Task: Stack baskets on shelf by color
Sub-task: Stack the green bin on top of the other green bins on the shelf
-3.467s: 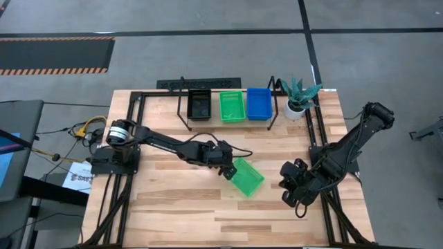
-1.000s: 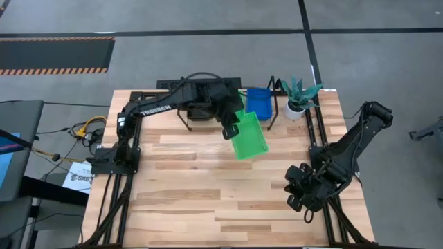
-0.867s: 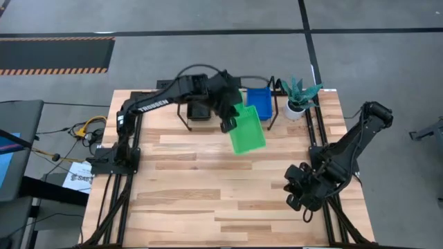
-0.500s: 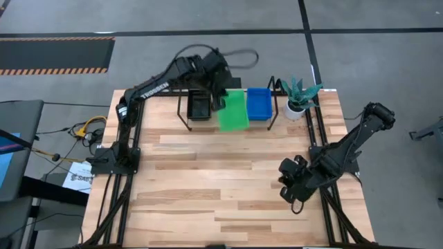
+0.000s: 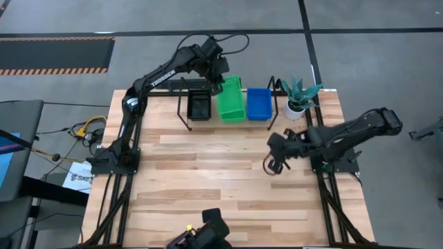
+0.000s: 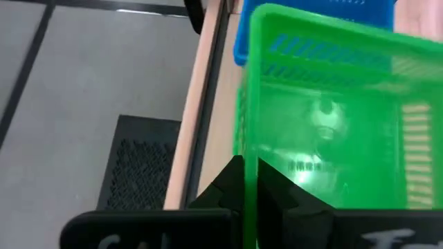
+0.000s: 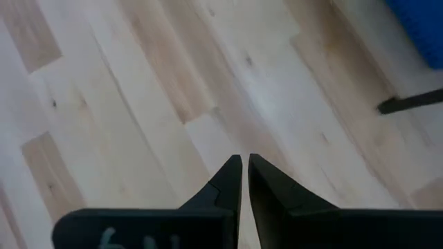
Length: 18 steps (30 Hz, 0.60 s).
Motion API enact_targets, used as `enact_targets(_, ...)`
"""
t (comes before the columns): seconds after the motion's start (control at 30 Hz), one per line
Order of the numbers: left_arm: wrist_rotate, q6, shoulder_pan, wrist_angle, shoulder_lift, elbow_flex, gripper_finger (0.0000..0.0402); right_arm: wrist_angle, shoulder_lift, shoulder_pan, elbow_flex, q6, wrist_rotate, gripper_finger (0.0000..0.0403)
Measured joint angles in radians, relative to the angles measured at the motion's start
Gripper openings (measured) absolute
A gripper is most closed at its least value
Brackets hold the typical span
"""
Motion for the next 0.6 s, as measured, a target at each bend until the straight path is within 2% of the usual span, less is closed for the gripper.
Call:
enact_targets(0.27,0.013,0.076,0.005,0.022,0.001,0.002,0.0,0.021,-0.084,-0.149,0.001,-0.143,-0.058,0.0053)
enact_targets(0.43,0.11,0.086,0.011,0.026,0.001,0.002,0.0,0.051,-0.148,-0.231,0.001,-0.158,-0.081,0.0053)
enact_targets(0.6,0.147,0.067,0.011,0.024,0.001,0.001,0.0,0.068,-0.195,-0.284,0.001,-0.2,-0.086,0.0053)
